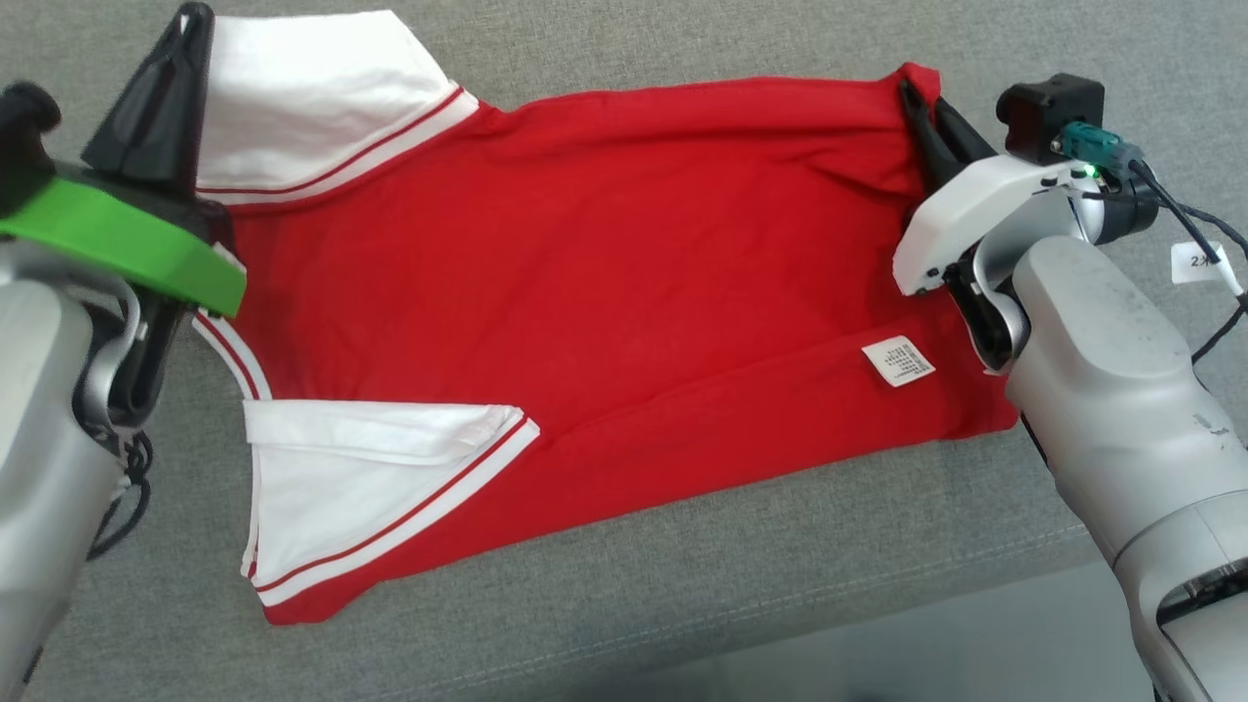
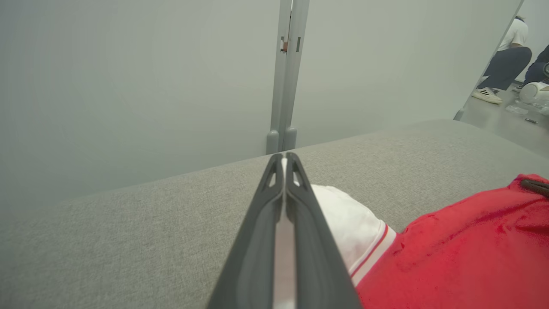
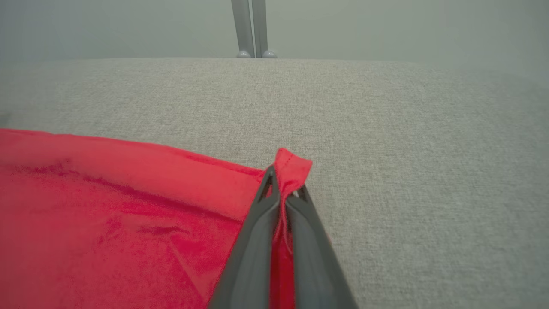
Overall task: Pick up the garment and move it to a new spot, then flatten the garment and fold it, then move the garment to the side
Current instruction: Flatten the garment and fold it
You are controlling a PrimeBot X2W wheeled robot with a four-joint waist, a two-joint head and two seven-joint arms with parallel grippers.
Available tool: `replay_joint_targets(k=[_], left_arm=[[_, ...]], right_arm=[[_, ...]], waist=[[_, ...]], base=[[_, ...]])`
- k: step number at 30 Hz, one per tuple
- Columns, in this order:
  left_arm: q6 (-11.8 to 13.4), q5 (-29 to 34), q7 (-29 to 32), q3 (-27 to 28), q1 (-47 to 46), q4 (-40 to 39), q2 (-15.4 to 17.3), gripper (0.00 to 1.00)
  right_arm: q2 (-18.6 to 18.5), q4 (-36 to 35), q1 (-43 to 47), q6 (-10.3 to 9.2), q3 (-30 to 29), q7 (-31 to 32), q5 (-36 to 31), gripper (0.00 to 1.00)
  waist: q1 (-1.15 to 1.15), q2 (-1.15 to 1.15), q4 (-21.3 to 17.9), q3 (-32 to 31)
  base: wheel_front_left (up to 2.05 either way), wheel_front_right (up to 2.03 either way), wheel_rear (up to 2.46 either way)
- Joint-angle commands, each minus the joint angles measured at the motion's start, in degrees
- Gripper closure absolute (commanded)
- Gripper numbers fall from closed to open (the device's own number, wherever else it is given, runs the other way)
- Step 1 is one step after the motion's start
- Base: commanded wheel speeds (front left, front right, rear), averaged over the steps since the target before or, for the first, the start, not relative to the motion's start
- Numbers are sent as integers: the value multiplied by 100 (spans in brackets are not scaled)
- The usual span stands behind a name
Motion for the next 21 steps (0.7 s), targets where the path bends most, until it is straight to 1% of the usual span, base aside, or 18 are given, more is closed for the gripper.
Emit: replay_joint_targets(k=[1, 3, 4, 6, 8, 13, 17, 19, 21], left_arm=[[84, 100, -18, 147, 380, -284, 35, 100], [138, 177, -19, 342, 765, -683, -3, 100], [169, 244, -19, 490, 1178, -1014, -63, 100], [215, 372, -20, 625, 1540, -1301, -74, 100], [249, 461, -20, 798, 1865, -1568, -153, 100], [121, 639, -20, 990, 2595, -2070, -382, 100], [74, 764, -20, 1221, 3015, -2258, -629, 100], [63, 817, -20, 1310, 3100, -2290, -680, 100], [34, 864, -20, 1481, 3272, -2426, -838, 100]], right_arm=[[-92, -89, 185, -10, 32, -17, 76, 100], [-190, -167, 332, -10, 62, -17, 159, 100], [-269, -204, 466, -10, 125, -17, 223, 100], [-332, -260, 549, -10, 176, -17, 318, 100], [-412, -377, 635, -10, 168, -17, 428, 100], [-627, -769, 913, -10, 81, -18, 634, 100], [-770, -1282, 1283, -9, 30, -18, 753, 100], [-816, -1377, 1373, -9, 42, -17, 768, 100], [-886, -1596, 1486, -9, 30, -18, 807, 100]], waist=[[0, 0, 119, -177], [0, 0, 159, -267], [0, 0, 198, -354], [0, 0, 229, -431], [0, 0, 271, -501], [0, 0, 399, -656], [0, 0, 474, -755], [0, 0, 483, -775], [0, 0, 497, -804]], base=[[0, 0, 0], [0, 0, 0], [0, 0, 0], [0, 0, 0], [0, 0, 0], [0, 0, 0], [0, 0, 0], [0, 0, 0], [0, 0, 0]])
